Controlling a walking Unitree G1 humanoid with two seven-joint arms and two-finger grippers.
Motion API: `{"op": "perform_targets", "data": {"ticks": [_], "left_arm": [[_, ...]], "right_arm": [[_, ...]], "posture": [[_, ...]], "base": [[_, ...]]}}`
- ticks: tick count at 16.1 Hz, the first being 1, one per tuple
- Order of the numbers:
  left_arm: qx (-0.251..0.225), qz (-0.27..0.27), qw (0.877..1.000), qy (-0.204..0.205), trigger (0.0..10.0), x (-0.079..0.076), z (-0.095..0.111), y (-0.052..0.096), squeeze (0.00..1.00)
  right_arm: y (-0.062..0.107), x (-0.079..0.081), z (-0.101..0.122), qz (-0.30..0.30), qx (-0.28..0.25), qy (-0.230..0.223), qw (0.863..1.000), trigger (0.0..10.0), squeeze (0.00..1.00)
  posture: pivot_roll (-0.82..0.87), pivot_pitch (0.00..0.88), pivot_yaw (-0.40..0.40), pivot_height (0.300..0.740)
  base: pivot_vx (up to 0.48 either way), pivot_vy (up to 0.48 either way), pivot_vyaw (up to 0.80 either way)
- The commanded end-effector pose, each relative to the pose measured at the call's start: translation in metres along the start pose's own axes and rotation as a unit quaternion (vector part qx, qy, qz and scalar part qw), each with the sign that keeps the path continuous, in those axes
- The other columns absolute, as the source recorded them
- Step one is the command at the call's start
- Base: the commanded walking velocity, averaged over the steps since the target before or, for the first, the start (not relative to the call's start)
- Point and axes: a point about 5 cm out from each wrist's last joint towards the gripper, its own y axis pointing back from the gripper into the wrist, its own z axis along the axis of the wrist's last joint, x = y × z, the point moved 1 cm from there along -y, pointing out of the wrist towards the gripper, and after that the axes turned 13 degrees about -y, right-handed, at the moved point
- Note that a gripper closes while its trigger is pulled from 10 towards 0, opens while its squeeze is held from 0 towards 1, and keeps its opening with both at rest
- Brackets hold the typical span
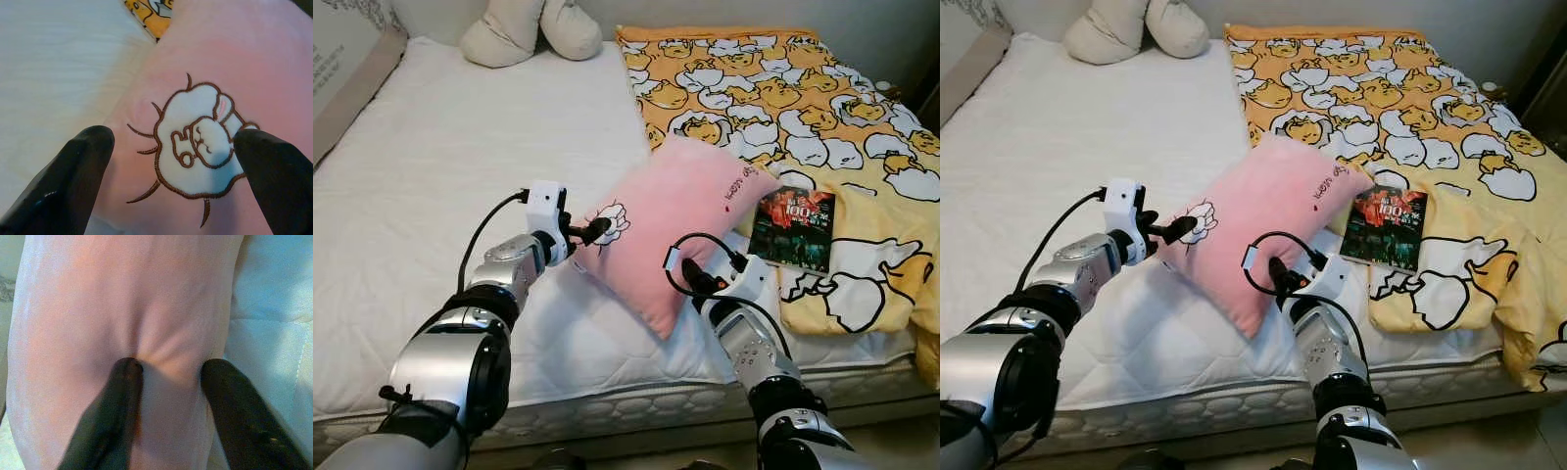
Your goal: Clean up the room
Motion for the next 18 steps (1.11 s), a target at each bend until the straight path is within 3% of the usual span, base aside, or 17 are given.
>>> {"op": "perform_targets", "data": {"ticks": [1, 3, 8, 10, 12, 14, 15, 16, 17, 18], "left_arm": [[-0.009, -0.01, 0.999, -0.031, 10.0, -0.001, 0.004, 0.0, 0.0], [-0.028, -0.023, 0.998, -0.047, 10.0, -0.007, 0.0, 0.002, 0.0], [-0.071, -0.032, 0.997, -0.006, 10.0, -0.021, 0.003, 0.006, 0.0], [-0.095, 0.003, 0.995, -0.022, 10.0, -0.025, 0.0, 0.018, 0.0], [-0.104, -0.002, 0.994, -0.021, 10.0, -0.039, -0.004, 0.028, 0.0], [-0.109, -0.006, 0.994, -0.022, 10.0, -0.046, -0.003, 0.032, 0.0], [-0.11, 0.003, 0.993, -0.041, 10.0, -0.048, -0.002, 0.034, 0.0], [-0.116, 0.019, 0.992, -0.053, 10.0, -0.047, 0.001, 0.035, 0.0], [-0.123, 0.032, 0.99, -0.059, 10.0, -0.045, 0.005, 0.037, 0.0], [-0.139, 0.035, 0.986, -0.082, 10.0, -0.044, 0.01, 0.039, 0.0]], "right_arm": [[0.001, -0.001, -0.004, -0.003, 0.011, 0.007, 1.0, 0.0, 0.0], [0.006, -0.005, 0.004, -0.001, 0.01, 0.022, 1.0, 0.0, 0.0], [0.021, -0.009, 0.047, 0.015, -0.017, 0.061, 0.998, 0.0, 0.0], [0.028, -0.008, 0.068, 0.017, -0.025, 0.092, 0.995, 0.0, 0.0], [0.033, -0.009, 0.087, 0.013, -0.037, 0.111, 0.993, 0.0, 0.0], [0.032, -0.007, 0.092, 0.007, -0.034, 0.129, 0.991, 0.0, 0.0], [0.028, -0.006, 0.084, -0.011, -0.022, 0.173, 0.985, 0.2, 0.0], [0.024, -0.002, 0.071, -0.024, -0.03, 0.233, 0.972, 10.0, 0.0], [0.023, 0.003, 0.064, -0.024, -0.05, 0.275, 0.96, 10.0, 0.95], [0.021, 0.008, 0.058, -0.014, -0.055, 0.297, 0.953, 10.0, 1.0]], "posture": [[-0.08, 0.0, 0.021, 0.719], [-0.08, 0.0, 0.021, 0.719], [-0.08, 0.0, 0.016, 0.719], [-0.09, 0.0, 0.017, 0.719], [-0.08, 0.0, 0.016, 0.719], [-0.07, 0.0, 0.013, 0.719], [-0.07, 0.0, 0.011, 0.719], [-0.06, 0.0, 0.009, 0.719], [-0.06, 0.0, 0.009, 0.719], [-0.06, 0.0, 0.01, 0.719]], "base": [[0.0, 0.0, 0.0], [0.0, 0.0, 0.0], [0.0, 0.0, 0.0], [0.0, 0.0, 0.0], [0.0, 0.0, 0.0], [0.0, 0.0, 0.0], [0.0, 0.0, 0.0], [0.0, 0.0, 0.0], [0.0, 0.0, 0.0], [0.0, 0.0, 0.0]]}}
